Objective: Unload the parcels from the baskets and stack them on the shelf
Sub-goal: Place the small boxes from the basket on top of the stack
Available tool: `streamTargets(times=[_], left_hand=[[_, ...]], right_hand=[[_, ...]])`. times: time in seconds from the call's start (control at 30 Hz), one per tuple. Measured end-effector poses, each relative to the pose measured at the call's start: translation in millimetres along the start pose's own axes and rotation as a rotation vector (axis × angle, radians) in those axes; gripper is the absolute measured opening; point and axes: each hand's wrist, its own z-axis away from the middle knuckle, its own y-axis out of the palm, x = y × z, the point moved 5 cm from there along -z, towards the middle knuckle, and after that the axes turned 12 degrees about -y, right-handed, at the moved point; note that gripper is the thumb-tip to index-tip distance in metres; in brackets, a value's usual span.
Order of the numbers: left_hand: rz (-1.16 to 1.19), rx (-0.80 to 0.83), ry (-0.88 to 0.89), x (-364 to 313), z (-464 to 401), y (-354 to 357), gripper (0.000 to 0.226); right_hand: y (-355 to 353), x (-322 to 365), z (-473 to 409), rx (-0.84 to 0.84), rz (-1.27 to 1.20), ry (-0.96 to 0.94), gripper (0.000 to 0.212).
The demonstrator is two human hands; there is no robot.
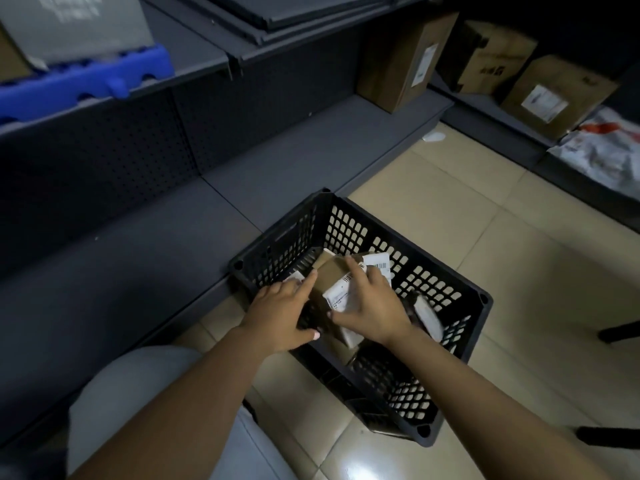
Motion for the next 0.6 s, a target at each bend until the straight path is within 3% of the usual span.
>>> streamTargets(times=[0.17, 0.4, 0.6], left_hand=[[0.174, -0.049, -0.015, 2.8, 6.5, -7.7, 0.132], [0.399, -0.130, -0.058, 6.2, 13.4, -18.5, 0.141], [0.542, -0.271, -0.119, 20.0, 11.1, -36.8, 0.142]], right_hand=[[-18.9, 24.6, -13.4, -0.121, -0.129, 0.031, 0.105], [-34.8, 47.2, -29.8, -0.269, -0.344, 0.083, 0.102], [-45.9, 76.1, -29.8, -0.207, -0.360, -0.102, 0.098]])
